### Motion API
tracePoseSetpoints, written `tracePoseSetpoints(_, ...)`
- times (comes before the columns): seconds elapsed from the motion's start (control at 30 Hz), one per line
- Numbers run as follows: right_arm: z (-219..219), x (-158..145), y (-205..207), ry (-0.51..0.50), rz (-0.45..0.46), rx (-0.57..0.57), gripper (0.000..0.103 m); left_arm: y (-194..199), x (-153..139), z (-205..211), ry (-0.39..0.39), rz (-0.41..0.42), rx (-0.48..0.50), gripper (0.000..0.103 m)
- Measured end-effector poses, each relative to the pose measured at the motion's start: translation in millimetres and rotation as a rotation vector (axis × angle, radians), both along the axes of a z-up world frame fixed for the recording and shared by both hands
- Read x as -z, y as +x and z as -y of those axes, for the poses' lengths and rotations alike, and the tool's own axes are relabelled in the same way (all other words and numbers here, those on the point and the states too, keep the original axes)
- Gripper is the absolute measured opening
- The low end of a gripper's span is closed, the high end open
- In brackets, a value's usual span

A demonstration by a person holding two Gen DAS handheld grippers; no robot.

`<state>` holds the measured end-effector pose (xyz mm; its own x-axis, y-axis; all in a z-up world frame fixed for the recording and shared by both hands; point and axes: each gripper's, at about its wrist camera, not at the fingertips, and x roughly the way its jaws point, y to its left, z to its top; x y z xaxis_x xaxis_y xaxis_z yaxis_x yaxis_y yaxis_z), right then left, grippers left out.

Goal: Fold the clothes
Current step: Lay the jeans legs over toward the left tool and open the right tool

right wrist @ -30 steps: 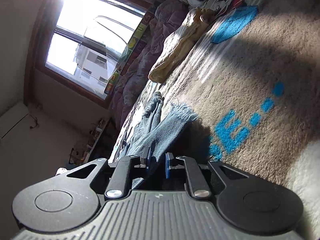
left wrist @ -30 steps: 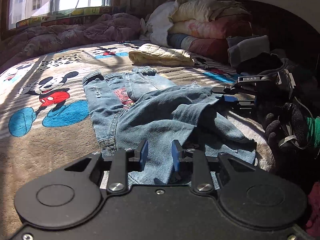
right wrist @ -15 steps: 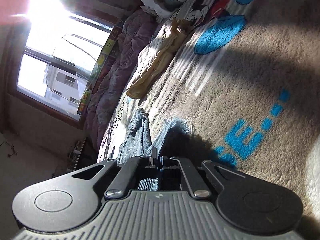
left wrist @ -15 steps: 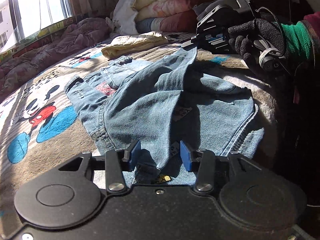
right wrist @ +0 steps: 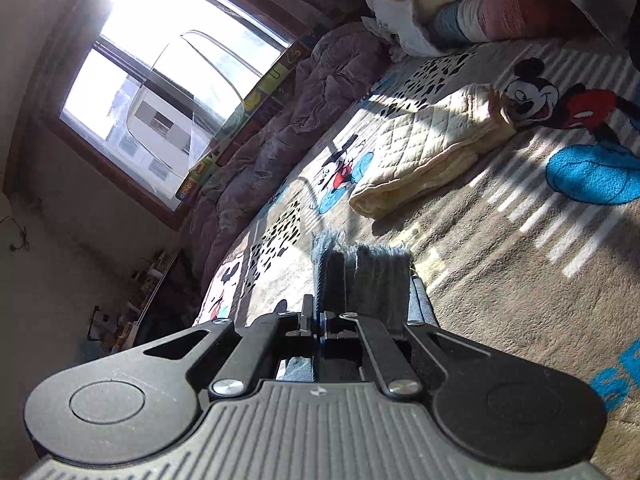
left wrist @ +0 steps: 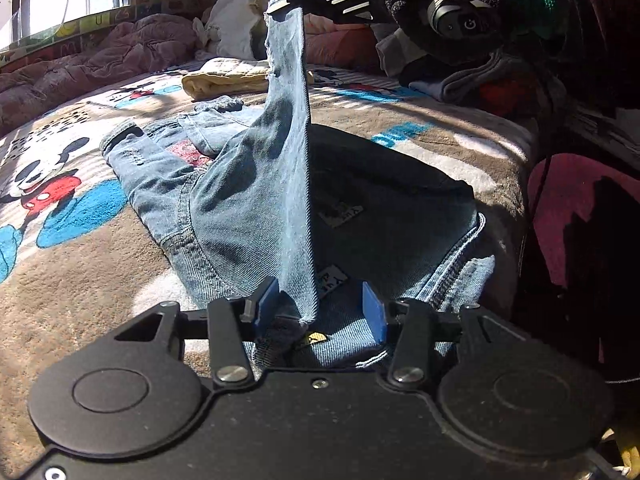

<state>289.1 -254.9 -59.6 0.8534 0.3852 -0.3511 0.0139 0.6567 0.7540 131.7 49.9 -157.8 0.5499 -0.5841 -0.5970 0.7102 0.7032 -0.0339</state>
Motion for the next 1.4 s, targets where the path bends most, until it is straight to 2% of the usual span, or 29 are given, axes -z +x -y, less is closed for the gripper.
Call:
tracePoseSetpoints(0.27,-68,-13,49,-0.127,-0.028,-0.050,0.004,3,-1,-16,-0.107,-0.077,0.019,0.051)
tracePoseSetpoints(0.4,-98,-9,71,-0.176,-0.049,-0.074,0.004,6,-2,-27,-0.164,-0.128,0.023,0.052)
tracePoseSetpoints(0.73,-160,19,108,-0.312,-0.103,-0.110,0.004,6,-1,-44,-0.246,-0.179,0.060,0.056)
tracePoseSetpoints(1.3,-209,52,139,-0.423,-0.144,-0.167,0.004,11,2,-62,-0.354,-0.263,0.052,0.058)
tracePoseSetpoints(1.4,-211,57,145,-0.430,-0.152,-0.165,0.004,13,4,-70,-0.399,-0.309,0.046,0.061)
